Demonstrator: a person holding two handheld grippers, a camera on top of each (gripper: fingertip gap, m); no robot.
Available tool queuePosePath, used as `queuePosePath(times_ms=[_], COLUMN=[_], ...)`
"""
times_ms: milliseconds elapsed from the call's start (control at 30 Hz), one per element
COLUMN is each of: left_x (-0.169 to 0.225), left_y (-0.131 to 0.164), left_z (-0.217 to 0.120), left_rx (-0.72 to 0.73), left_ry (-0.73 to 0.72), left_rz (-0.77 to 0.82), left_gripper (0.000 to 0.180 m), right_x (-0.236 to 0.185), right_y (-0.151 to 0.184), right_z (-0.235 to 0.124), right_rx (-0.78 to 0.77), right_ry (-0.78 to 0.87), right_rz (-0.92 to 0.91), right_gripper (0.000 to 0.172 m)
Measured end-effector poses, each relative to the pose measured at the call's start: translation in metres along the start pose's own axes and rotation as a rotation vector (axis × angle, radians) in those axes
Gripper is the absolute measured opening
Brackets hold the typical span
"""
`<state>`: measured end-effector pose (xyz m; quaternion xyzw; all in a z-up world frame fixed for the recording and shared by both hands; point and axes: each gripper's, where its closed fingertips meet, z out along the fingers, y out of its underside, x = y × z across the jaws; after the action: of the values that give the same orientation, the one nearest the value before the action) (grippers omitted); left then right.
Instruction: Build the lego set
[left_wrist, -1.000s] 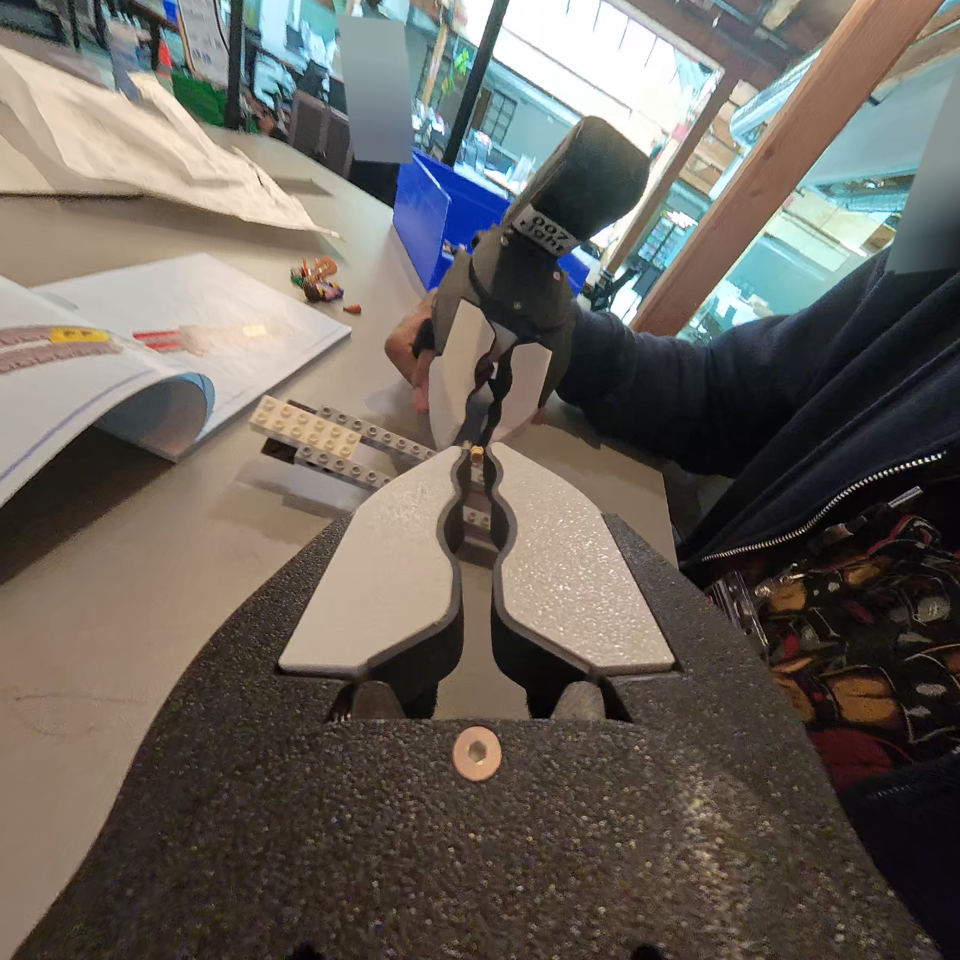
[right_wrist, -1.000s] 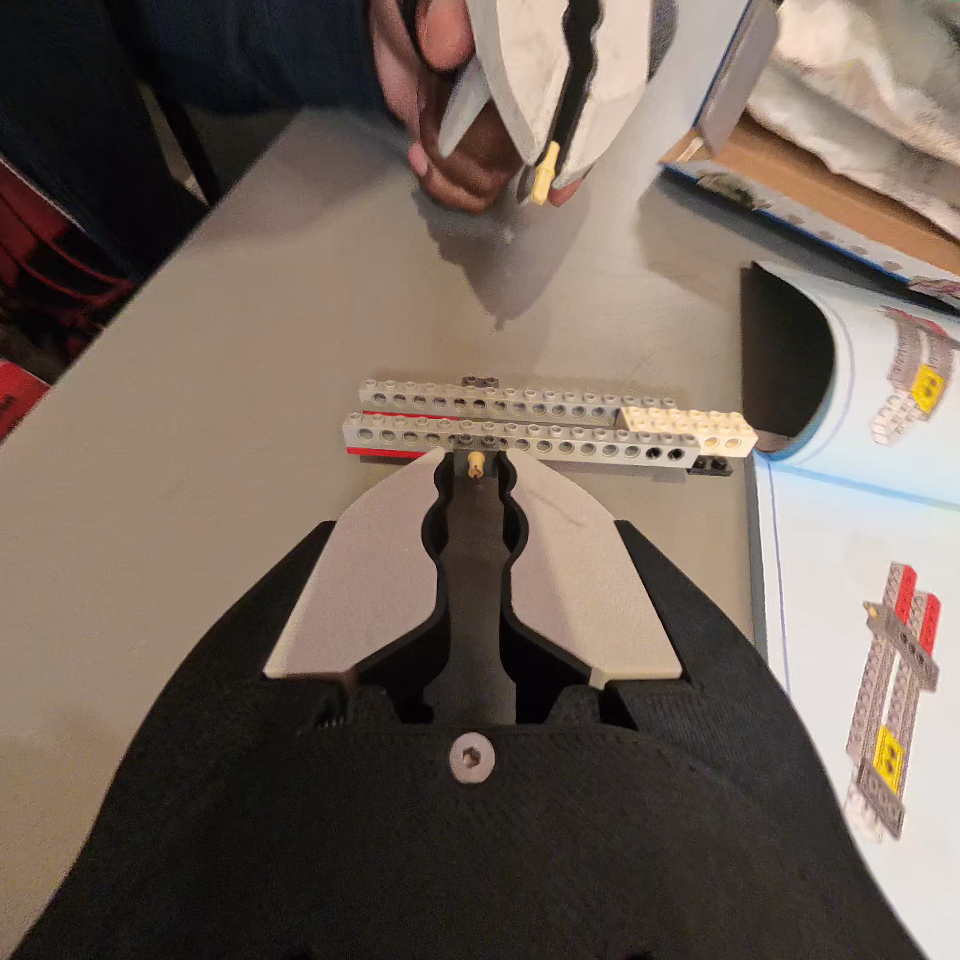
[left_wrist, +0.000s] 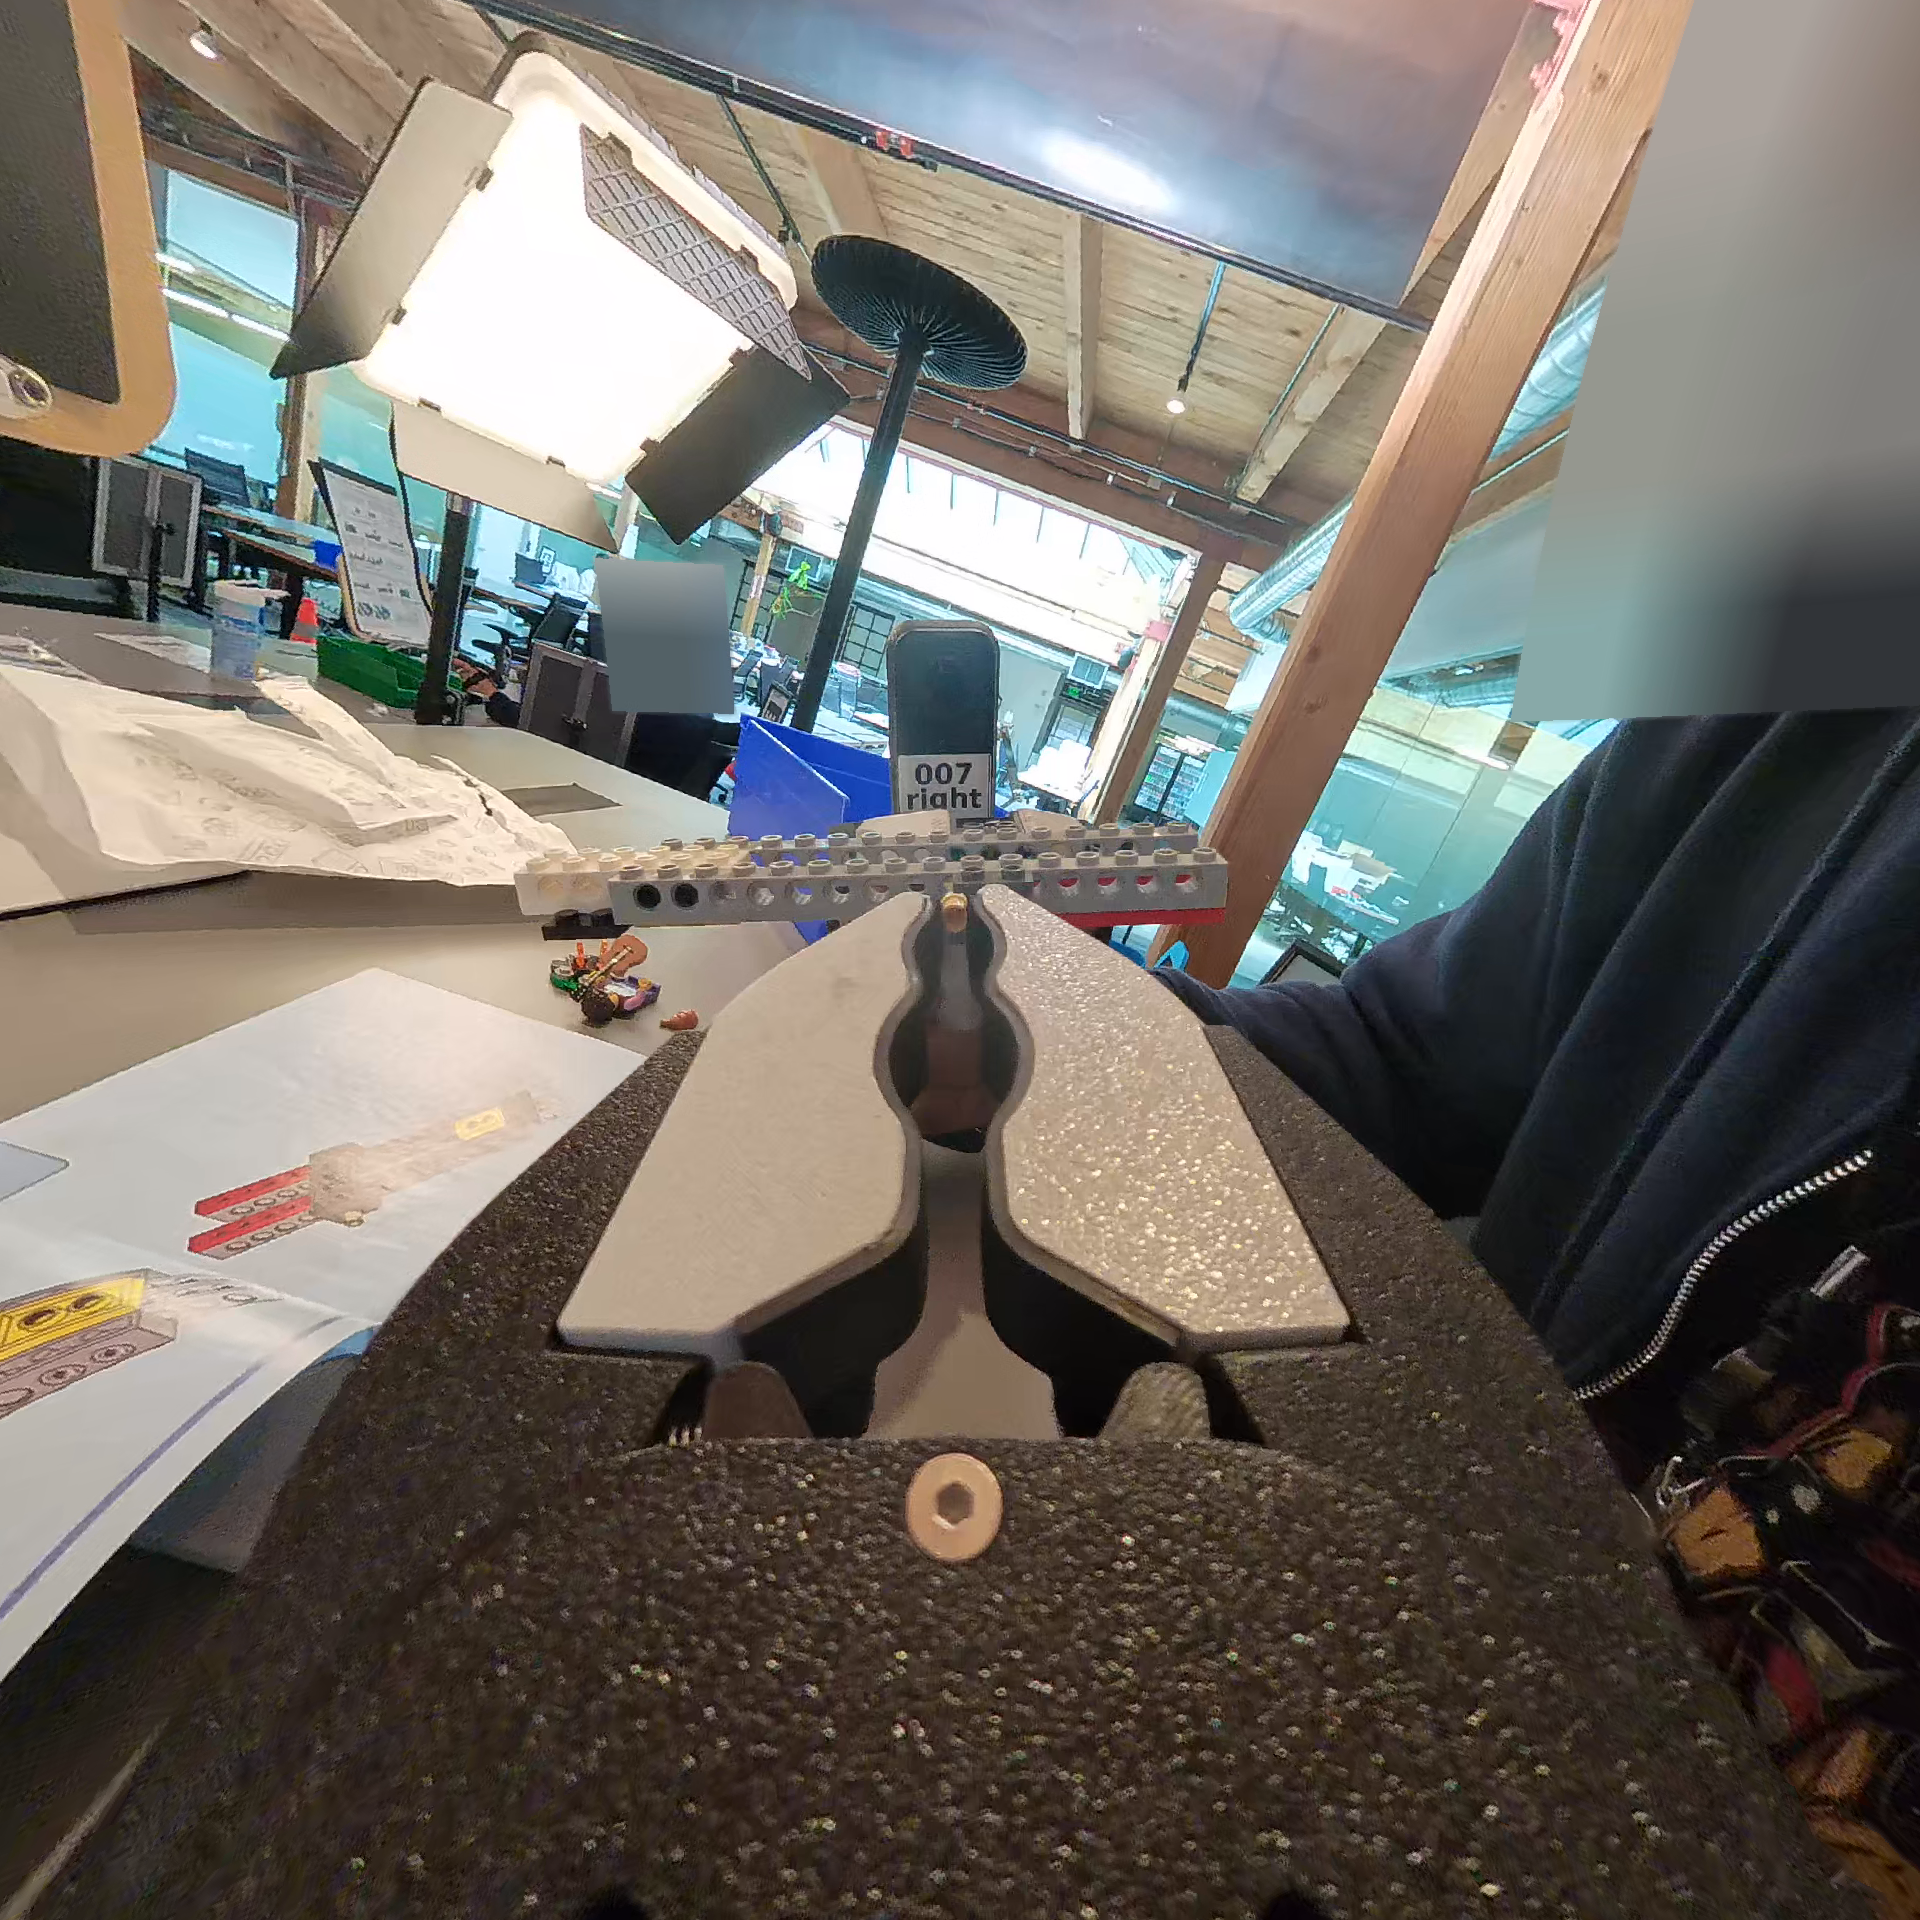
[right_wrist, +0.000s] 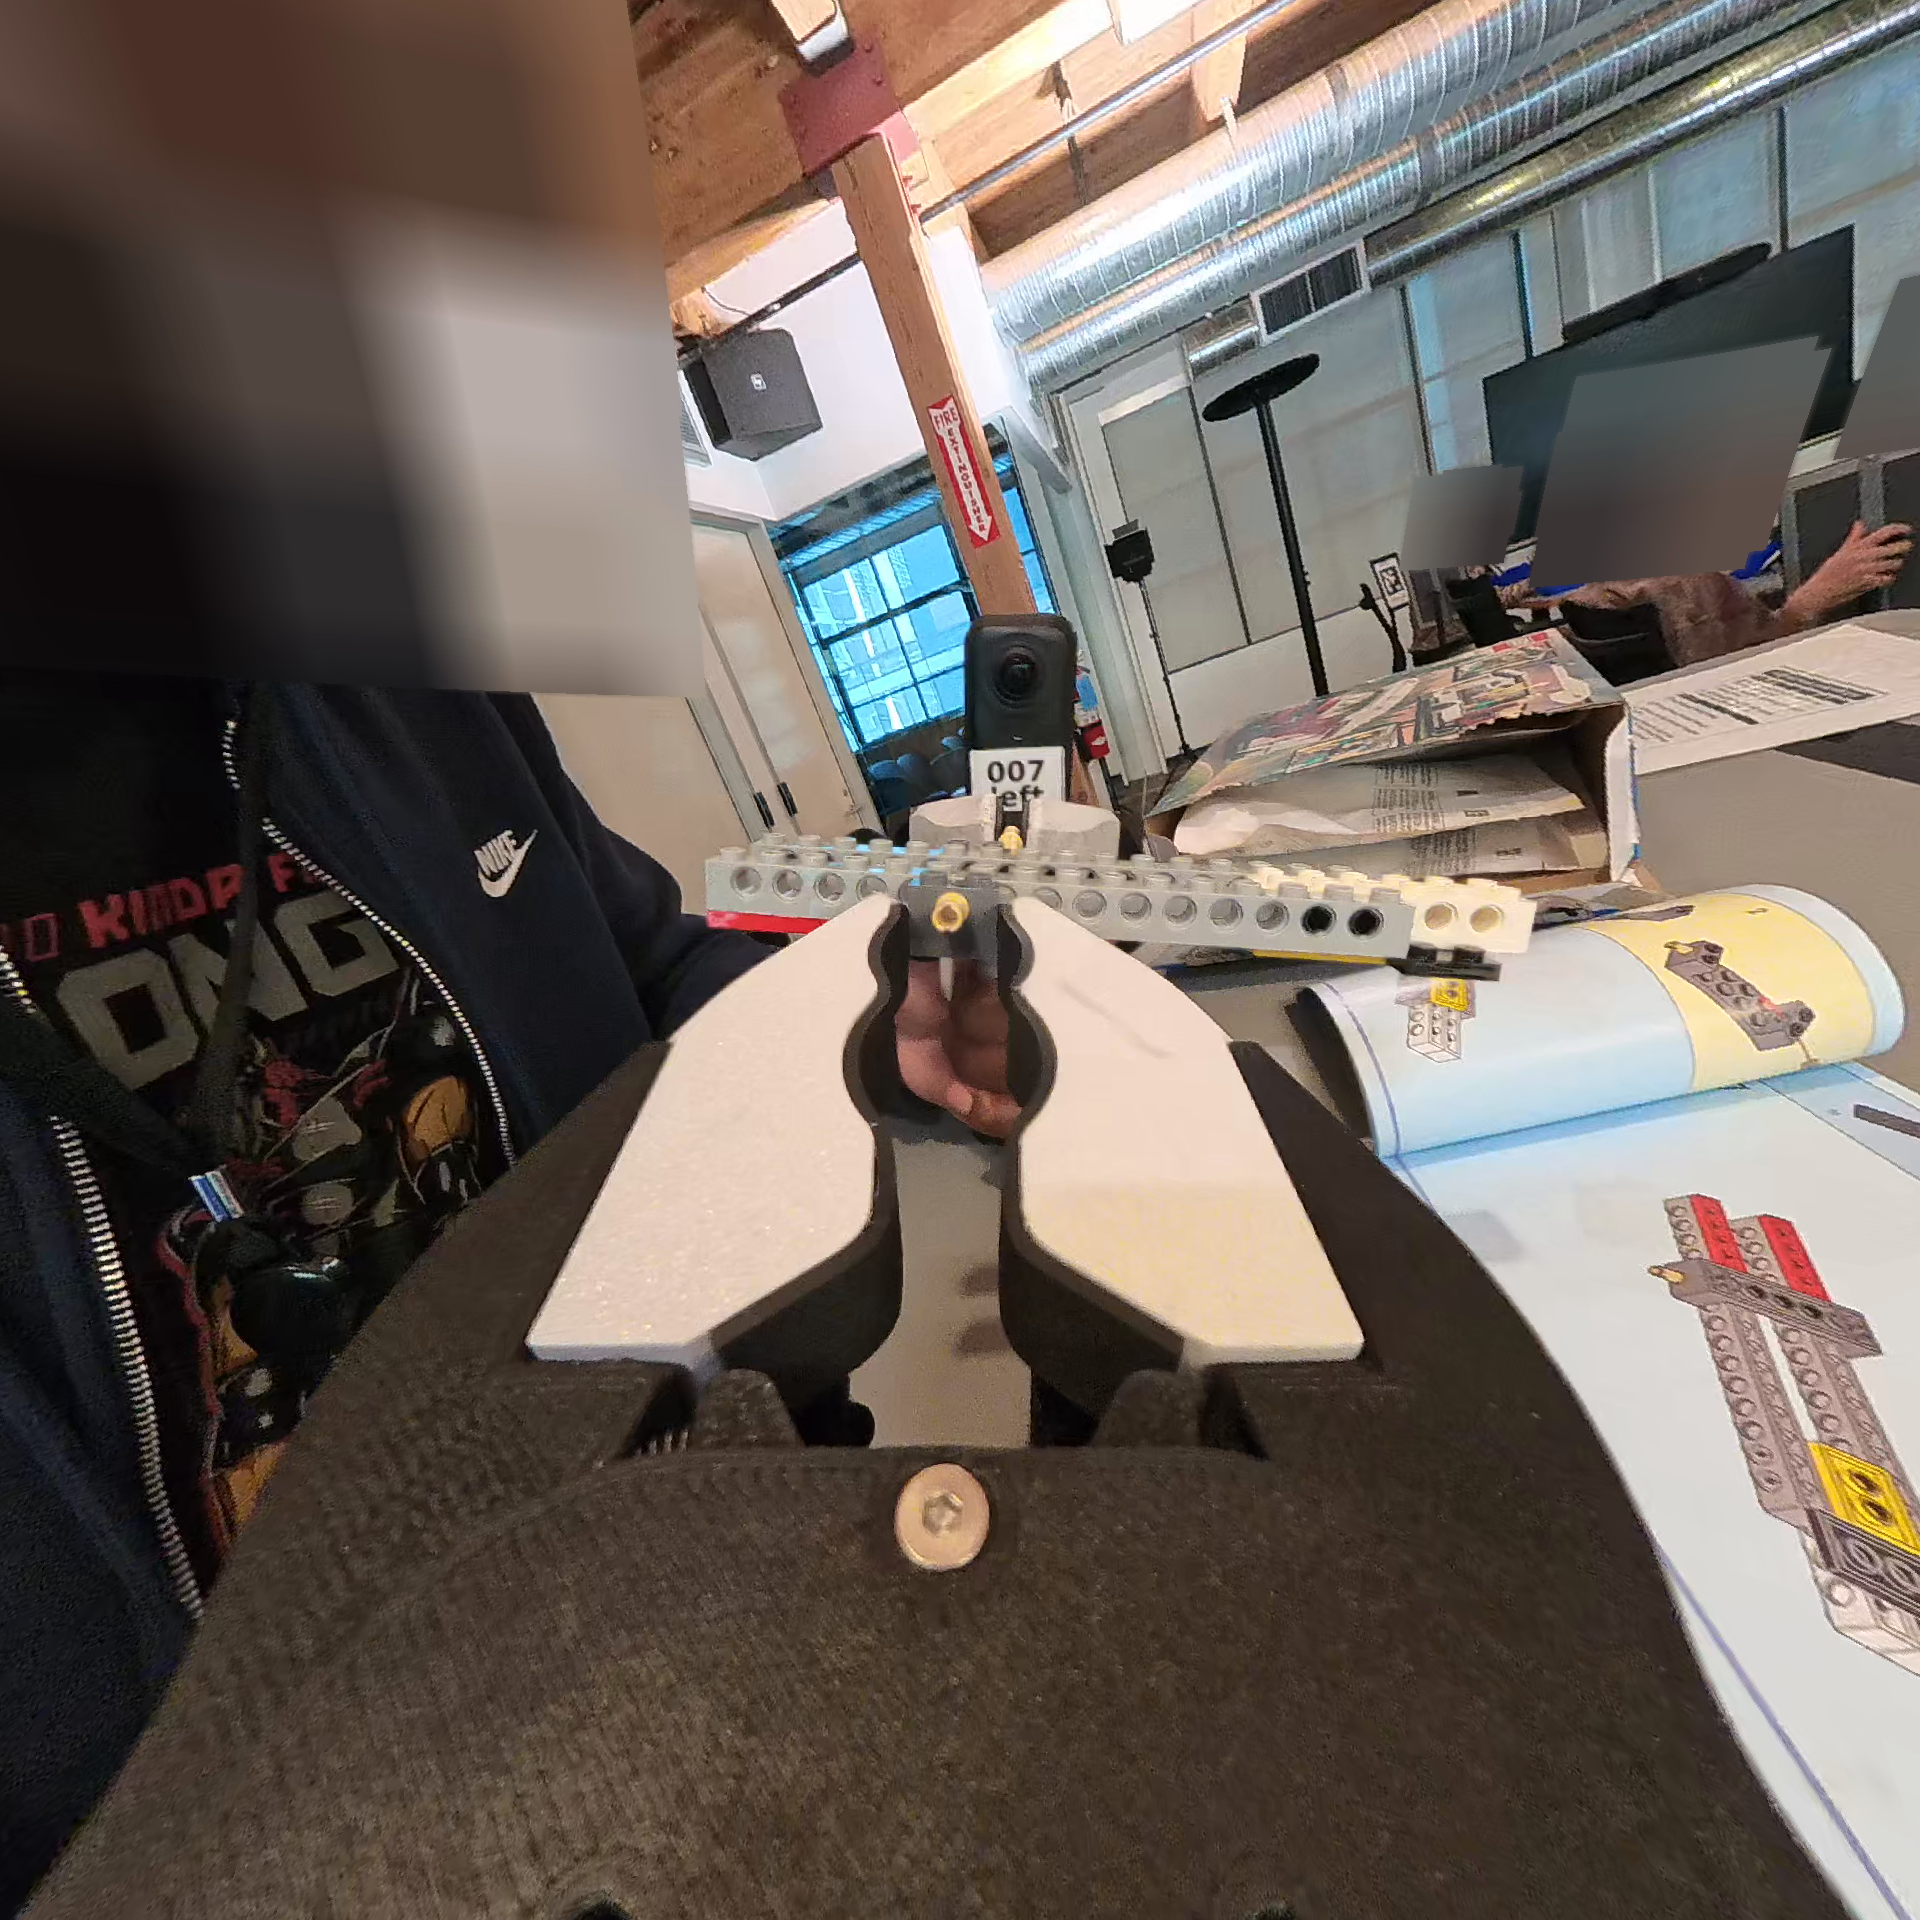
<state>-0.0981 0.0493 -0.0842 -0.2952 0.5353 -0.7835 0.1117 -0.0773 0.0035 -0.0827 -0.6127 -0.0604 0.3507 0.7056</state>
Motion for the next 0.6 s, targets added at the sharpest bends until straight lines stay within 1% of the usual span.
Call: queuePosePath(times_ms=[333, 600], left_x=[0.0029, 0.0030], left_y=[0.0046, 0.0040], left_z=[0.0004, 0.0017], left_rx=[-0.006, 0.020], left_ry=[0.000, 0.000], left_rz=[0.004, -0.038], left_gripper=[0.004, 0.004], right_x=[0.0022, 0.0062], right_y=[-0.0034, -0.0026], right_z=[0.0019, 0.0017], right_rx=[0.052, 0.058], right_ry=[-0.012, 0.005], right_rz=[0.067, 0.083], right_gripper=[0.016, 0.016])
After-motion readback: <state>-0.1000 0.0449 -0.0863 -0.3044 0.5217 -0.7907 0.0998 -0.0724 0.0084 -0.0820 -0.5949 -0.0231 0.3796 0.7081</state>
